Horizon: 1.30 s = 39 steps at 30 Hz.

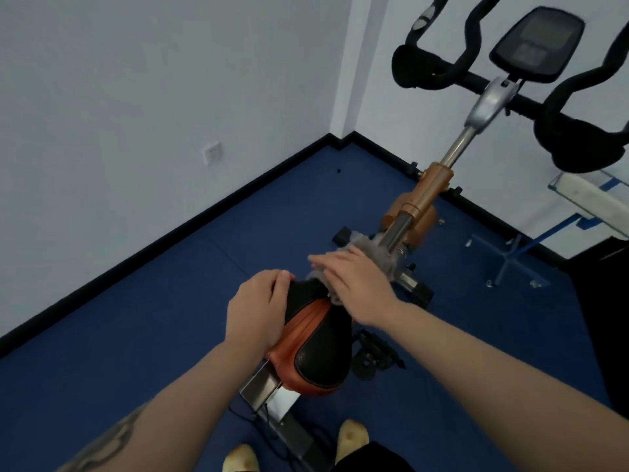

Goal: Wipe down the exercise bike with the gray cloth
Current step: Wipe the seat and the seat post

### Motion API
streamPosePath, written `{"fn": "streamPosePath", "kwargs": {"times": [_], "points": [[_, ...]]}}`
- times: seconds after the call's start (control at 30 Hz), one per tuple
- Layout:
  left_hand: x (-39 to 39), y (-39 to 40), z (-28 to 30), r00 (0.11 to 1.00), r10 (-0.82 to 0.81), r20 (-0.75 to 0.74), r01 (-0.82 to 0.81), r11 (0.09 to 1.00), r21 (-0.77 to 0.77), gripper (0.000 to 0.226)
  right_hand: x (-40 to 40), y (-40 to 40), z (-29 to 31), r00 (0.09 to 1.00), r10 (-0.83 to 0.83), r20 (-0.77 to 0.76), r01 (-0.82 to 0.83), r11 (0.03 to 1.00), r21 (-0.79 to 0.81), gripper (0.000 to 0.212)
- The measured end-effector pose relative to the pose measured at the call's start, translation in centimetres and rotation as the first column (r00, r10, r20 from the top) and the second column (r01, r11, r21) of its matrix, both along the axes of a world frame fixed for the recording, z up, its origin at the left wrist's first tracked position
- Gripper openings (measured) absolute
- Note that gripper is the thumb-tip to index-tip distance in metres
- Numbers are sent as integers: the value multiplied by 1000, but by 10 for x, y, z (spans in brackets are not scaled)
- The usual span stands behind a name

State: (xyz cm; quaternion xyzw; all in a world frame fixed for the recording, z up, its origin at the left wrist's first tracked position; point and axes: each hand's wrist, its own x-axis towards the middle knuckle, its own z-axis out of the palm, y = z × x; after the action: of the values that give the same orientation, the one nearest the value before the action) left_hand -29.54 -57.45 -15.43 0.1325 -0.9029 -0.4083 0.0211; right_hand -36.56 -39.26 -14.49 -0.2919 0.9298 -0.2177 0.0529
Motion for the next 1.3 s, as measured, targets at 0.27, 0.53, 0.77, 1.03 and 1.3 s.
{"fn": "streamPosePath", "kwargs": {"times": [0.27, 0.53, 0.77, 1.03, 1.3], "points": [[3, 3, 5, 995, 97, 9, -96, 995, -21, 31, -31, 0, 17, 974, 110, -200, 12, 851, 525, 33], [22, 13, 6, 989, 149, -21, -150, 988, -38, 30, -46, 13, 16, 982, 188, -19, -158, 869, 469, 33], [62, 41, -2, 962, 266, -66, -261, 963, 72, 67, -21, -3, 7, 908, 341, -244, -225, 887, 402, 34], [84, 74, -7, 923, 385, 5, -382, 915, 126, 124, -51, -6, 8, 987, 159, -25, -120, 832, 542, 42], [80, 65, -14, 900, 422, 109, -434, 845, 314, 143, -40, -49, 10, 935, 218, 280, -326, 839, 436, 60]]}}
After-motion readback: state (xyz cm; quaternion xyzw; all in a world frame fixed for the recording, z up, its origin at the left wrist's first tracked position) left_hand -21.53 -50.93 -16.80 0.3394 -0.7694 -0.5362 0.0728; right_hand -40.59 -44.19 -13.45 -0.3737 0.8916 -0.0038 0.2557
